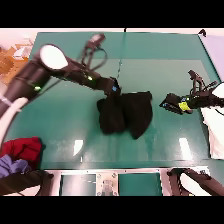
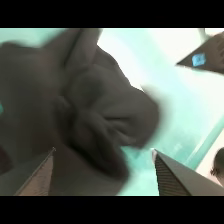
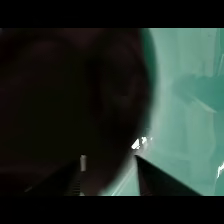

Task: Fold the shirts.

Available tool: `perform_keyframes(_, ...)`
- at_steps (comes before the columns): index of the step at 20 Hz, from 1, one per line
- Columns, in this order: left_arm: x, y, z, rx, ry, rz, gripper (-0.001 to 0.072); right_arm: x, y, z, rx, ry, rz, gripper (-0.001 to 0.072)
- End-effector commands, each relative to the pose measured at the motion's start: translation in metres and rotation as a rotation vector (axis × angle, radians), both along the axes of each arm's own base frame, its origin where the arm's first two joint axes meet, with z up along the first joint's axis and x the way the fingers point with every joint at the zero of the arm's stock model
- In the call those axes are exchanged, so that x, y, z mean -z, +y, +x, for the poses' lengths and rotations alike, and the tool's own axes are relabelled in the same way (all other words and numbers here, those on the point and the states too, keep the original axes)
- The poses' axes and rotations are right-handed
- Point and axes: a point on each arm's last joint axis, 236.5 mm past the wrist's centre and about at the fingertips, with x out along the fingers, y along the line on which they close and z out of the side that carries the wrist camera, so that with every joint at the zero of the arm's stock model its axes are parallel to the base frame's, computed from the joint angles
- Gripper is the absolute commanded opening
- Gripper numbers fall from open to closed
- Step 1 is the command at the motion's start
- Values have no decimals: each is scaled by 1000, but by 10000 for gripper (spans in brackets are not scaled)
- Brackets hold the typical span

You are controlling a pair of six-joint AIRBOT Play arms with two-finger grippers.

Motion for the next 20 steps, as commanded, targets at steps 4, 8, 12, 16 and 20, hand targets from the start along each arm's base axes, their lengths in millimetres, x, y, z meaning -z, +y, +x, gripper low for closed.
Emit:
perform_keyframes(4, 10, 58, 30, -122, 151, 28, 720, -6, -49, 14, 122, -21, -11, 431)
perform_keyframes(8, 42, 152, 48, -289, 220, 179, 720, 33, -66, 17, 148, 80, 10, 427)
perform_keyframes(12, 124, 160, 46, -400, 310, 172, 720, 70, -49, 48, 127, 74, 128, 426)
perform_keyframes(16, 180, 128, 60, -512, 389, -50, 719, 97, -36, 81, 96, 77, 225, 397)
perform_keyframes(20, 194, 95, 76, -525, 474, -255, 711, 117, -27, 107, 57, 95, 226, 397)
